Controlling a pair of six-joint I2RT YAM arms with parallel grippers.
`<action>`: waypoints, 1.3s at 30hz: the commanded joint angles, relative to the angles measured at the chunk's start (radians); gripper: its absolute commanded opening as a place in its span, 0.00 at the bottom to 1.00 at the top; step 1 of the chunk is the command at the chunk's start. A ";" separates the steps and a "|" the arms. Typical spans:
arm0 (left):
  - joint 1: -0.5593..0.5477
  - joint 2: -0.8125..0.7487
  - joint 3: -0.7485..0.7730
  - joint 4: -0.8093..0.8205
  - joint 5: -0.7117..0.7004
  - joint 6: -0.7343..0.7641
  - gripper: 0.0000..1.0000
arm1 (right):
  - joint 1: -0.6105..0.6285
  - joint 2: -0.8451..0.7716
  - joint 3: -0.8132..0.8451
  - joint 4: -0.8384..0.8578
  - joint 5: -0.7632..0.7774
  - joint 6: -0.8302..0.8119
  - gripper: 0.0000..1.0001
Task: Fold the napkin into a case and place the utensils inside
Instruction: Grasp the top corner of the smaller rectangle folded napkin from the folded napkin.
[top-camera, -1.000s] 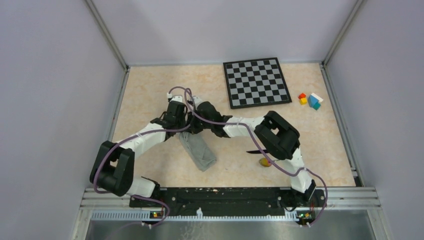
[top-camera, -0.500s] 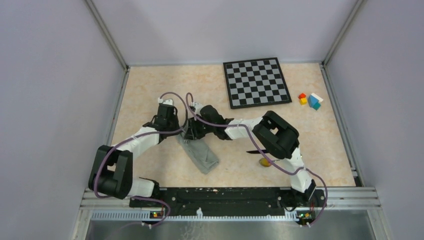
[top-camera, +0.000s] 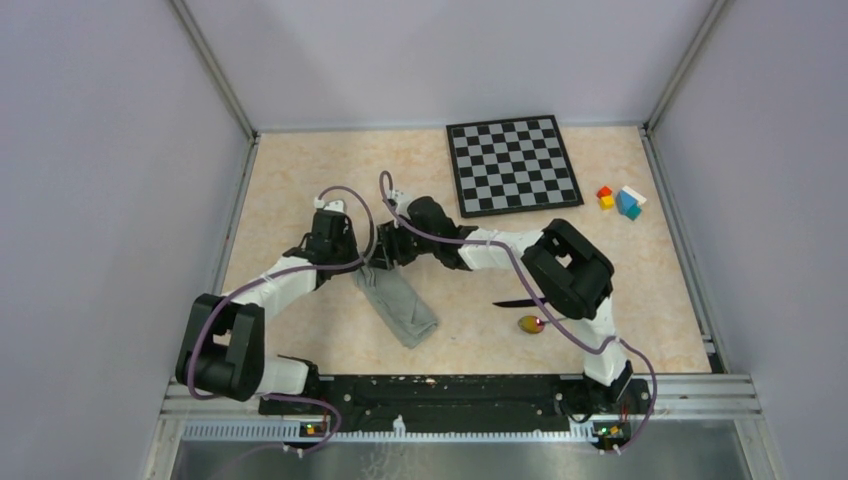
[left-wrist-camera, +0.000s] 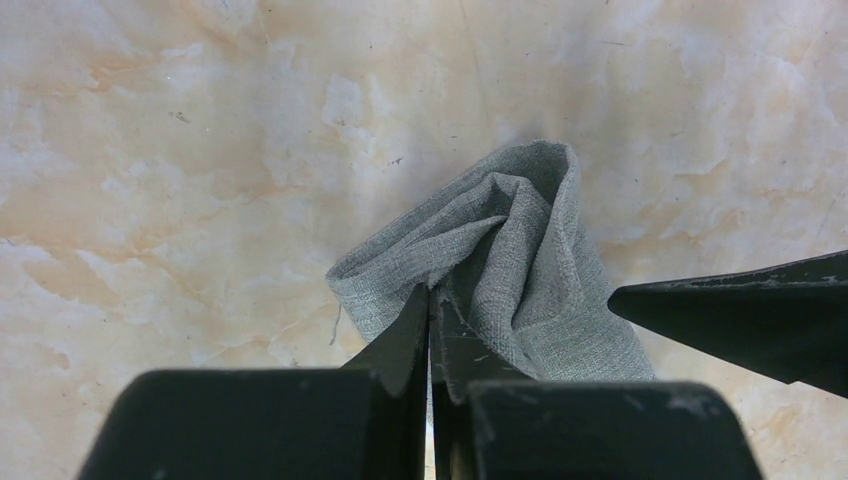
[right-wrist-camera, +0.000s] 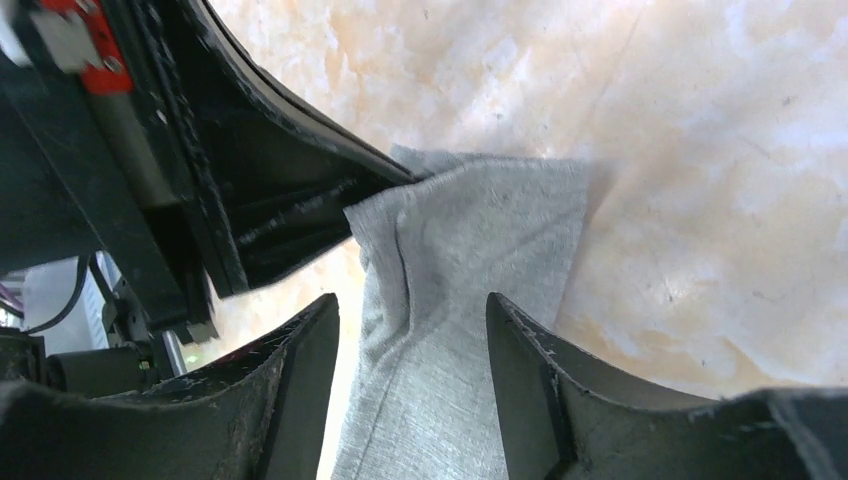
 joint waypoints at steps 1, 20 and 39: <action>0.007 -0.037 -0.004 0.040 0.021 -0.012 0.00 | -0.002 0.029 0.114 -0.021 -0.004 -0.049 0.54; 0.017 -0.077 -0.002 0.063 0.034 -0.053 0.00 | 0.046 0.132 0.159 0.003 0.001 0.022 0.11; 0.032 -0.121 -0.065 0.075 0.065 -0.118 0.00 | 0.023 0.041 0.045 0.097 -0.015 0.178 0.39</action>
